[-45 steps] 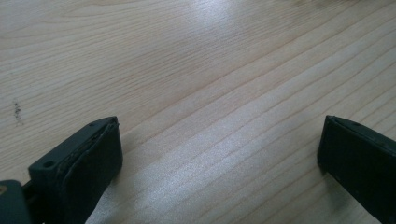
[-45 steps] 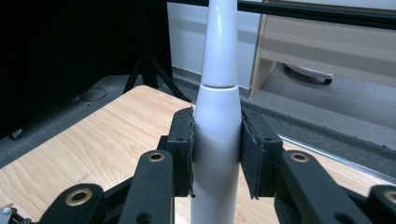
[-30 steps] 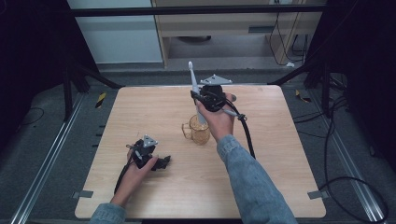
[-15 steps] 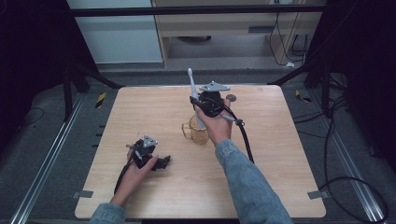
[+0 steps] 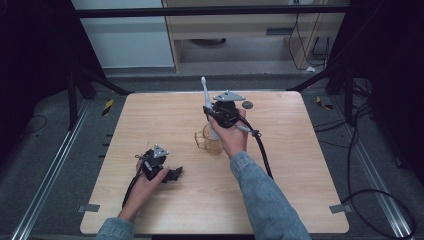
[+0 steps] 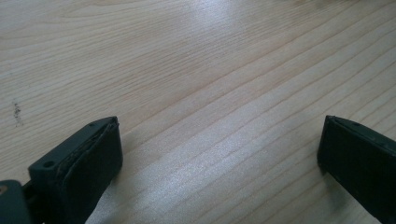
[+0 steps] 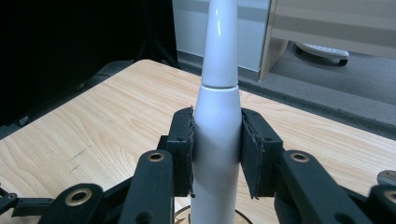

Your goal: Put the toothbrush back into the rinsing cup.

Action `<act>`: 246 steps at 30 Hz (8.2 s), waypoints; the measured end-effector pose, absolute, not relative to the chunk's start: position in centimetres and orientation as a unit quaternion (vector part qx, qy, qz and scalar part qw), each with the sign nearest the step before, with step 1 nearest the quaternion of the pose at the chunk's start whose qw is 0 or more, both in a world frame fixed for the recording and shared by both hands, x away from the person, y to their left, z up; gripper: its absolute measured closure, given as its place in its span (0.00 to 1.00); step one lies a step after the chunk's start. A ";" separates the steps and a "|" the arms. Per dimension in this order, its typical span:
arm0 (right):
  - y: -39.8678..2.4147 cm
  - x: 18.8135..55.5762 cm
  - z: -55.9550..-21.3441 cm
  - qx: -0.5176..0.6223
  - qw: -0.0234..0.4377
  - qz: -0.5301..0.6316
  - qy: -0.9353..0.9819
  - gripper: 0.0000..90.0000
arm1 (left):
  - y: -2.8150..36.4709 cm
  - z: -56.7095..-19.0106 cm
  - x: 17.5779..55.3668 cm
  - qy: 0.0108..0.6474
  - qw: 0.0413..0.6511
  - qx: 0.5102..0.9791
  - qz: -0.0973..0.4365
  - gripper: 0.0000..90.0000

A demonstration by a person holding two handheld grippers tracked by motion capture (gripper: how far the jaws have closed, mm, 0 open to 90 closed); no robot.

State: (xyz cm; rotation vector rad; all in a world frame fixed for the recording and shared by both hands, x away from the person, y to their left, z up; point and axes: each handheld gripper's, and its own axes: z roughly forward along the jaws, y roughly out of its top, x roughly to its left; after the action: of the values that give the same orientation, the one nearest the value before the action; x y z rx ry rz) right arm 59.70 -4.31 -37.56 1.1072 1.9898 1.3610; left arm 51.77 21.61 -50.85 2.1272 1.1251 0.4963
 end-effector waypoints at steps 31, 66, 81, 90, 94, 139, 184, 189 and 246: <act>-4.5 59.4 -39.2 0.412 0.239 0.496 0.727 0.75 | 21.6 -50.8 51.8 0.431 0.335 0.816 0.190 0.00; -4.6 58.9 -40.9 0.416 0.237 0.490 0.728 0.75 | 21.6 -50.8 51.8 0.431 0.335 0.816 0.190 0.00; -4.8 58.7 -41.6 0.421 0.234 0.487 0.728 0.74 | 21.6 -50.9 51.8 0.431 0.336 0.815 0.190 0.00; -4.8 58.7 -41.8 0.418 0.236 0.483 0.732 0.74 | 21.6 -50.8 51.8 0.431 0.336 0.816 0.190 0.00; -4.6 58.6 -41.8 0.418 0.234 0.482 0.734 0.74 | 21.6 -50.8 51.8 0.431 0.336 0.816 0.190 0.00; -4.3 59.5 -41.1 0.414 0.239 0.467 0.743 0.73 | 21.6 -50.8 51.8 0.431 0.335 0.816 0.190 0.00; -5.7 60.7 -41.1 0.449 0.212 0.473 0.728 0.71 | 21.6 -50.8 51.8 0.431 0.335 0.816 0.190 0.00; -6.1 60.6 -41.2 0.450 0.213 0.474 0.726 0.71 | 21.6 -50.8 51.8 0.431 0.335 0.816 0.190 0.00; -10.8 56.2 -40.4 0.449 0.228 0.485 0.715 0.60 | 21.6 -50.8 51.8 0.432 0.336 0.815 0.190 0.00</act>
State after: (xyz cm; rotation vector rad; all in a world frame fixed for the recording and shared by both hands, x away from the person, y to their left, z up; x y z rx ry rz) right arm 56.22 -10.78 -40.36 1.2363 1.9689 1.3363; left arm 51.77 21.60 -50.85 2.1268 1.1259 0.4963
